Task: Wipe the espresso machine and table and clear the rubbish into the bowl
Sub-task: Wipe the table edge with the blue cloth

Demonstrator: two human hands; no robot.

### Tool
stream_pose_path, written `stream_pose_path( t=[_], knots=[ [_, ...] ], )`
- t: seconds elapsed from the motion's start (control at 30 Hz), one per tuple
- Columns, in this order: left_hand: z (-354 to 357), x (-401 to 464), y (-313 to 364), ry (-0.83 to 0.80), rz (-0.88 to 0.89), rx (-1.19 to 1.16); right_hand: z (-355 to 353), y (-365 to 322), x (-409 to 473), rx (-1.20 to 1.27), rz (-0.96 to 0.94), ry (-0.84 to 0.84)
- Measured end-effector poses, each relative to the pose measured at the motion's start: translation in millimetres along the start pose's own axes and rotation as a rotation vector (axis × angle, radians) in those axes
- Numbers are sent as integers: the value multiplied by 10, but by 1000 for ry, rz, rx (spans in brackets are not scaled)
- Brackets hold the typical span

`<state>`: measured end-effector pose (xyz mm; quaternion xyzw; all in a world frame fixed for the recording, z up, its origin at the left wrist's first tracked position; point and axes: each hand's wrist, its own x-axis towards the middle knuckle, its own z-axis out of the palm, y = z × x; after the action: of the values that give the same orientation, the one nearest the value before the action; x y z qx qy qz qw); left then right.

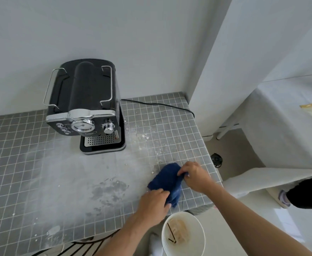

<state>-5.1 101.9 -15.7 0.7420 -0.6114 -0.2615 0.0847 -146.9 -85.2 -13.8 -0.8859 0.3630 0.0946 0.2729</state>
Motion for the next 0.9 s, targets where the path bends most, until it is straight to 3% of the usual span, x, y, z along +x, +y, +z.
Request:
stream_pose_path(
  t=[0.1,0.23,0.4,0.57,0.9],
  knots=[
    [97,-4,-17,-61,-86,-63,69,61,-67,23,49,-46],
    [82,91,-197,173,-403,-280,76,18,30,190,196,99],
    [113,284,-266,149,-593,-455,198,-33,283,177,271,-64],
    [155,348,-253,177,-570,-434,225,-42,324,193,227,-68],
    [-6,432,8,251,-417,-681,62,93,-75,387,289,59]
  ],
)
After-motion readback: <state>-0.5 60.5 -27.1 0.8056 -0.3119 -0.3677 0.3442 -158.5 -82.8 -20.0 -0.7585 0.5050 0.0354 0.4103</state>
